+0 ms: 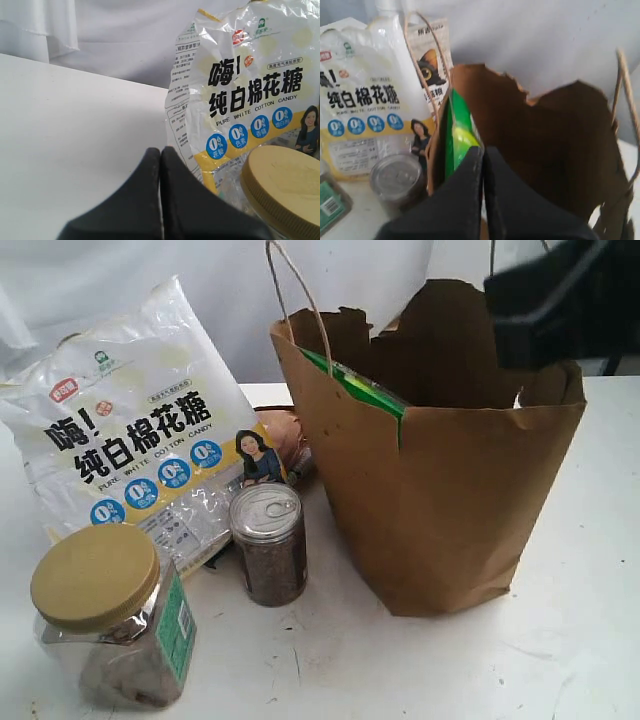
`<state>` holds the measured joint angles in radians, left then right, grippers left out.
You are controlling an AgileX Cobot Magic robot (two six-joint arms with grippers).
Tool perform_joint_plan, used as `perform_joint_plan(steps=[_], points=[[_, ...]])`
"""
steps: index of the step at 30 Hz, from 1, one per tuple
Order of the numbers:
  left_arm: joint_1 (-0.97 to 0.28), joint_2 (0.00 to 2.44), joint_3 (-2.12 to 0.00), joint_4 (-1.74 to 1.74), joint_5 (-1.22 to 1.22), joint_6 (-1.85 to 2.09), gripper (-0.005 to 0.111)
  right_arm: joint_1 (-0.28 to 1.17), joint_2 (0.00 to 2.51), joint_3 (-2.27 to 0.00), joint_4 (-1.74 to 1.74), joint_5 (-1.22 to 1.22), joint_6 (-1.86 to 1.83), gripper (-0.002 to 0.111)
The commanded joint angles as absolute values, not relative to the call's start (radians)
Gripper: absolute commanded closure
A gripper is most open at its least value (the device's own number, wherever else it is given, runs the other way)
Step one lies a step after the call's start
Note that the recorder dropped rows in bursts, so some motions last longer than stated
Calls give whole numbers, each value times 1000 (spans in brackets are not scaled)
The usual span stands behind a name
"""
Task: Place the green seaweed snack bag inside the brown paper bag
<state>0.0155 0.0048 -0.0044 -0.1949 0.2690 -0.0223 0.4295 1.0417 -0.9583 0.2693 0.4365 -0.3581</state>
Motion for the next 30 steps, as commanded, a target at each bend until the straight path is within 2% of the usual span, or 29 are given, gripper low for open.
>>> perform_joint_plan(steps=[1, 9, 16, 23, 30], points=[[19, 0, 0, -193, 265, -21, 107, 422, 993, -818, 301, 440, -307, 108], [19, 0, 0, -193, 265, -21, 107, 422, 988, -747, 290, 486, -309, 108], [19, 0, 0, -193, 265, -21, 107, 403, 945, -742, 137, 450, -306, 108], [19, 0, 0, -193, 265, -21, 107, 217, 699, -545, 130, 225, -300, 108], [19, 0, 0, -193, 265, -21, 107, 35, 342, -260, 130, 198, -202, 108]])
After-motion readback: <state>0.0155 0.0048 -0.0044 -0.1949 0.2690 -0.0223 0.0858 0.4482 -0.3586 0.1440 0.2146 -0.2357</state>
